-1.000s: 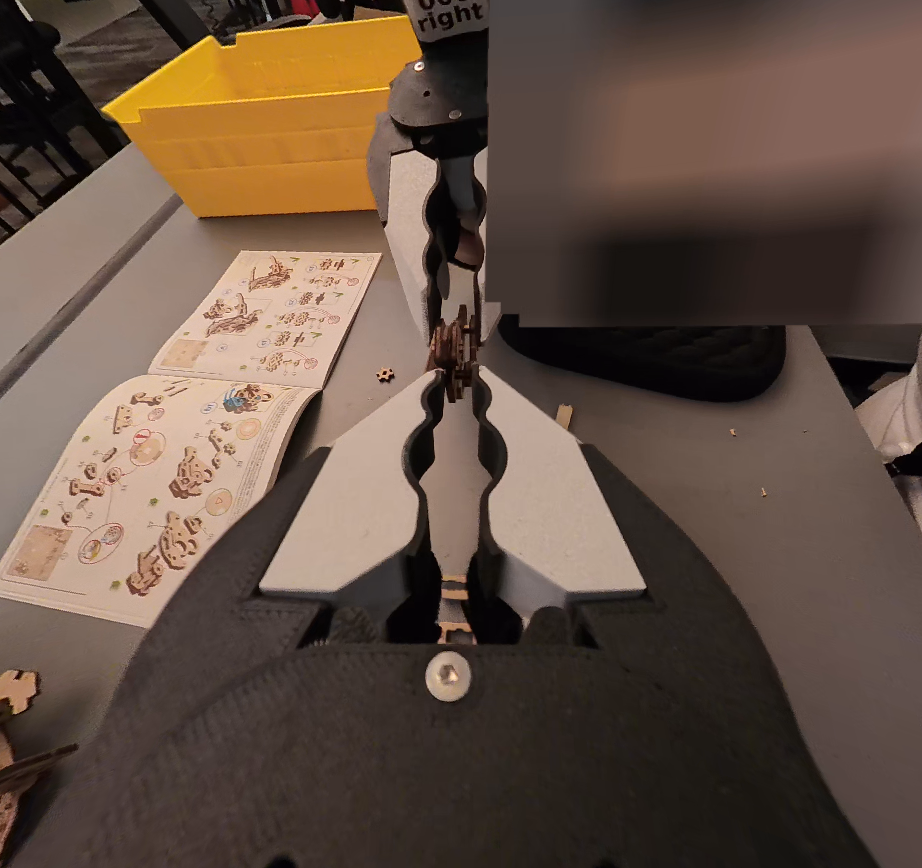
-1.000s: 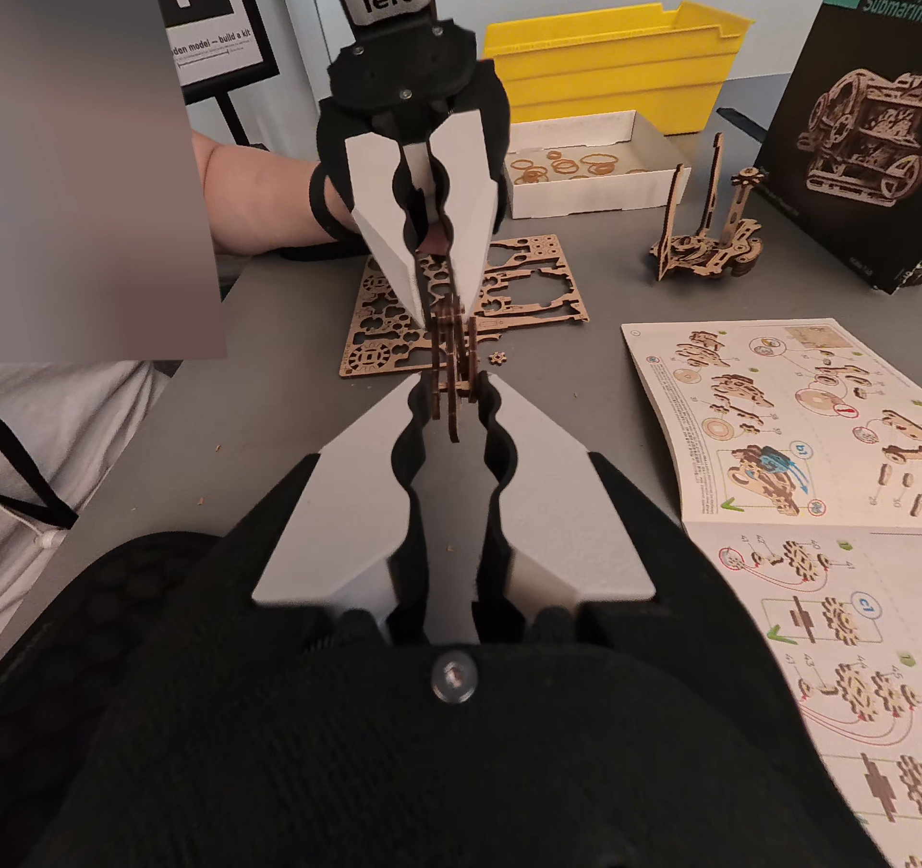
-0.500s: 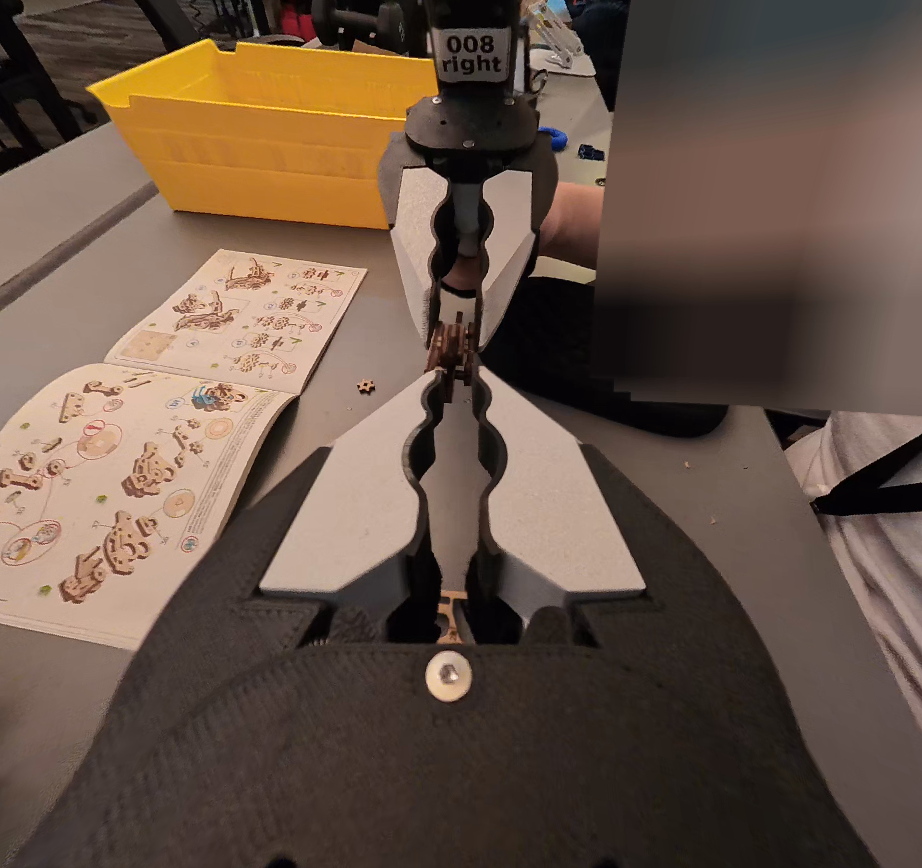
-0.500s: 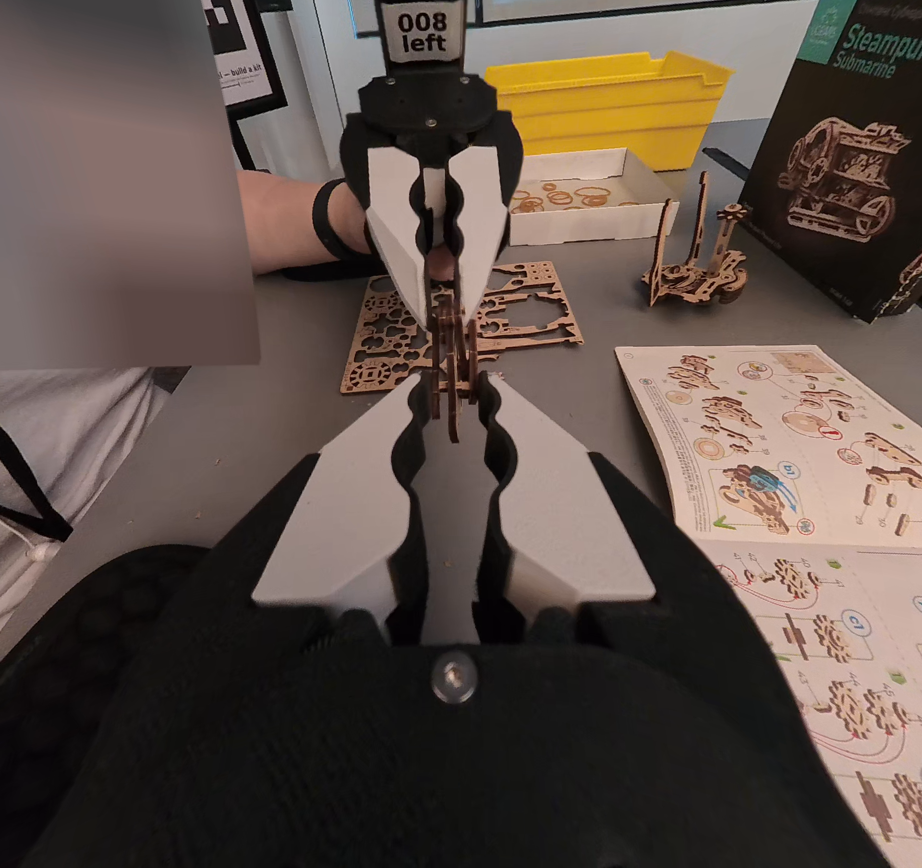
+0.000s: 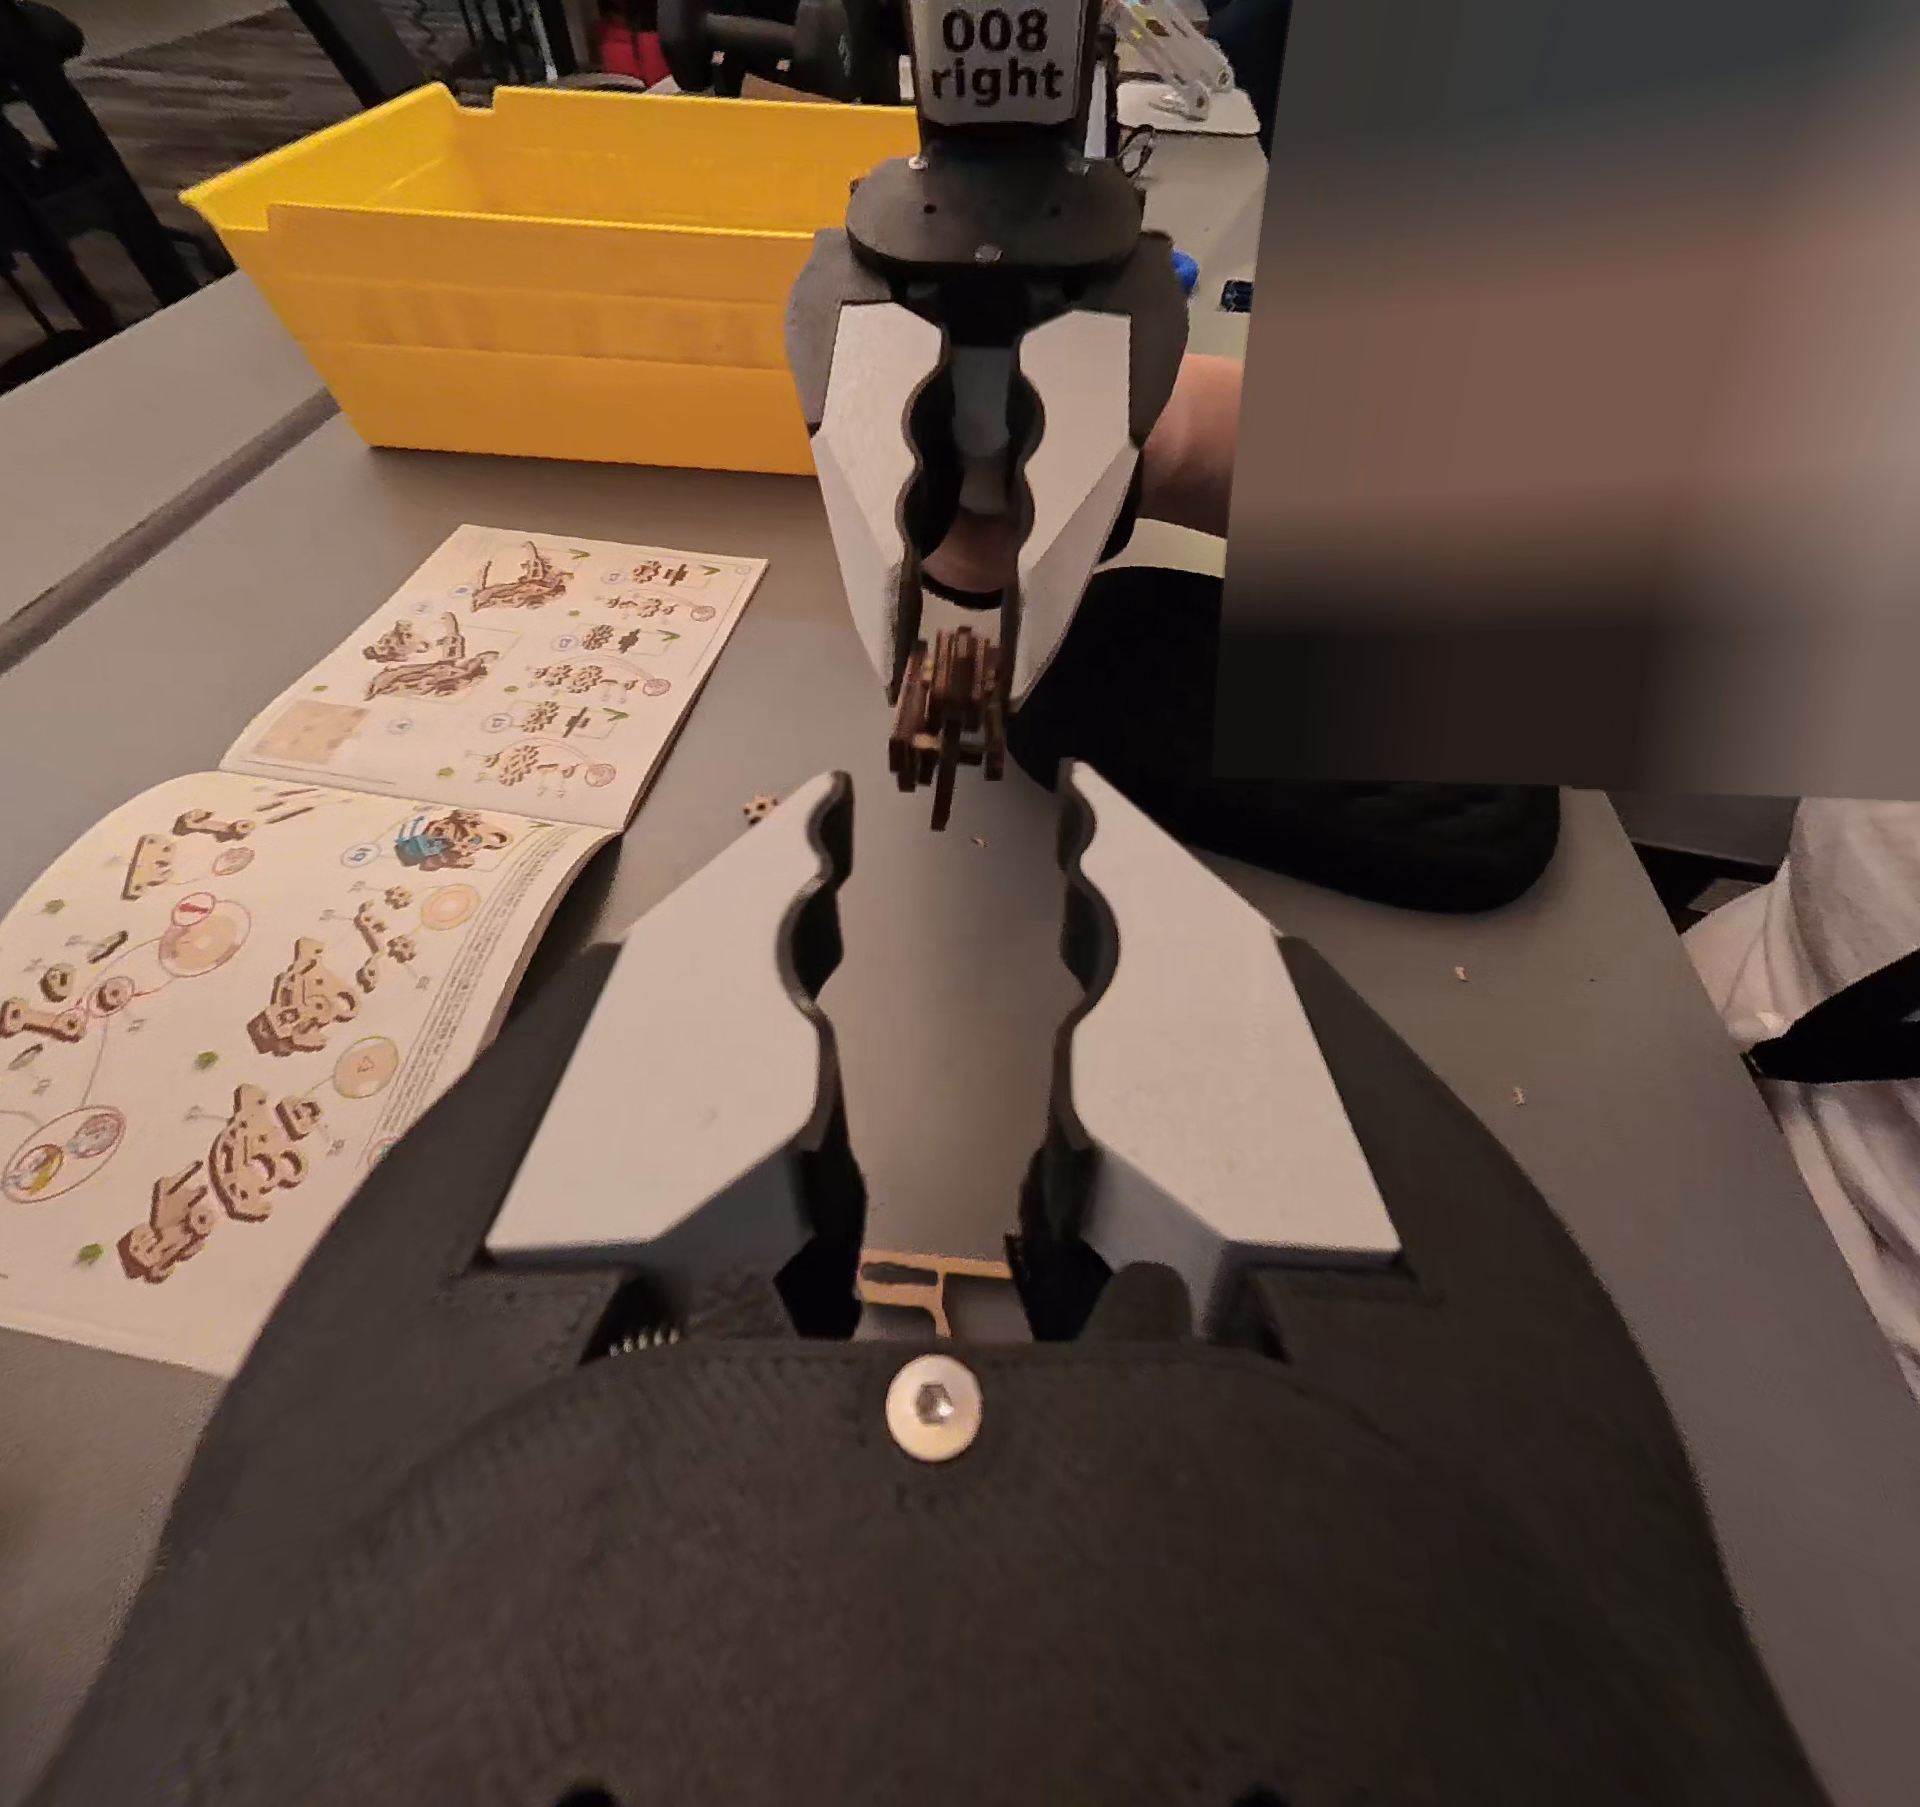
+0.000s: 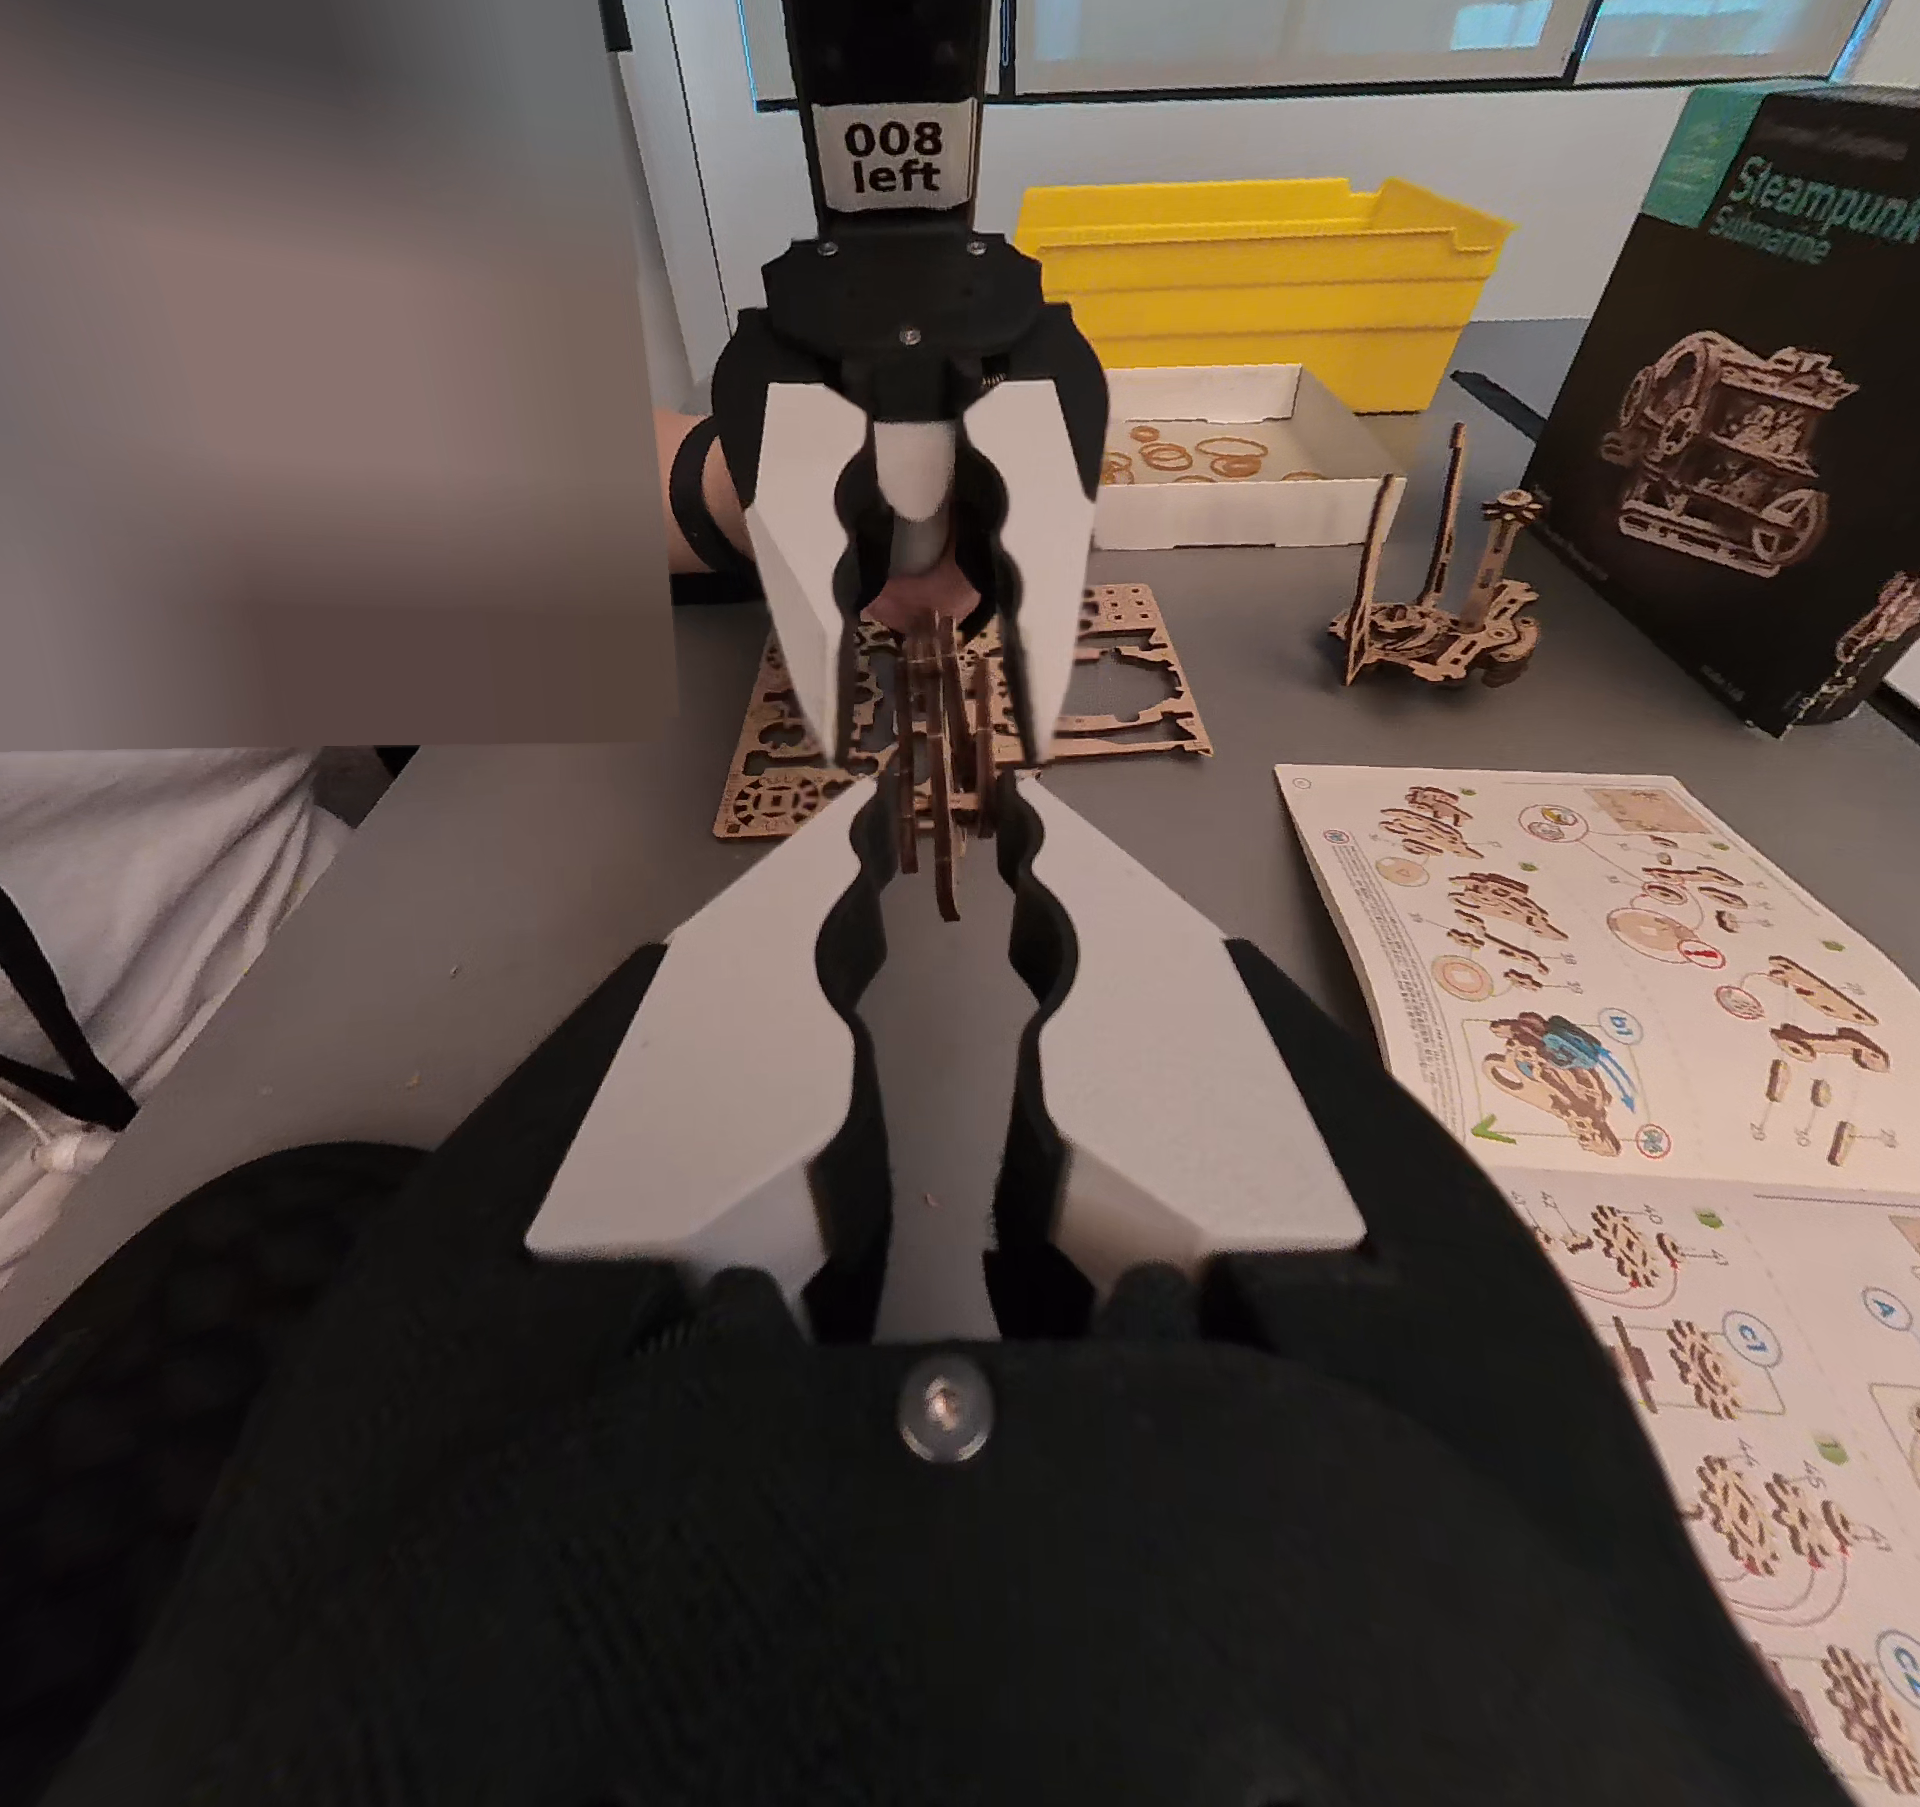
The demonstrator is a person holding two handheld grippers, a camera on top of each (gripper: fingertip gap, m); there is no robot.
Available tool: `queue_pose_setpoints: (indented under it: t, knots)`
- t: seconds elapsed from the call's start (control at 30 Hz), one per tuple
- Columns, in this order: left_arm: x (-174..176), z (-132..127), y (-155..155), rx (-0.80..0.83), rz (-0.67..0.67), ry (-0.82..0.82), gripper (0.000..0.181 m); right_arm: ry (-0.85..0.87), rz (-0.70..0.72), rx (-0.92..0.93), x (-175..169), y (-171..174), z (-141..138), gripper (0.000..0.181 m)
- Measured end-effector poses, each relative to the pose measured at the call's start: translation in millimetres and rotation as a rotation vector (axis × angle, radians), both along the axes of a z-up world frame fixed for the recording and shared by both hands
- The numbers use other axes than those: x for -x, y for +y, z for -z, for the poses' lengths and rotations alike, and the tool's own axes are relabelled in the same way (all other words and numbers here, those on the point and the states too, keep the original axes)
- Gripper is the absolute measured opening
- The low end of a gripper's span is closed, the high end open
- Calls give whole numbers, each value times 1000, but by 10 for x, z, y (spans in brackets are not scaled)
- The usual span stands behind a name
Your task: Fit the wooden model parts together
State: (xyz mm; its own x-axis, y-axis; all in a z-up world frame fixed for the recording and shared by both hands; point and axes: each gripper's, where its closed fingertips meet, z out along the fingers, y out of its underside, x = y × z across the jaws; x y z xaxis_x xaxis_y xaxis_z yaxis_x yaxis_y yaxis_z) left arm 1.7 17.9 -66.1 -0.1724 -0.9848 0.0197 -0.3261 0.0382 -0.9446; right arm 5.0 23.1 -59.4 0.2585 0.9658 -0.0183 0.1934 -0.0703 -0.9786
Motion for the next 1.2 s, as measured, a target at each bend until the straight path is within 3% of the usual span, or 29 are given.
queue_pose_setpoints:
  t: [0.23,0.97,1.2]
  knots:
    - [24,21,-27,-3,27,14,19,-20,-16,-32,40,-32,24,16]
    - [25,-47,-91,-70,39,-18,17,-16,-42,-89,51,-106,-57,16]
    - [29,-115,-90,-227,17,-68,17,-9,-38,-97,33,-124,-115,16]
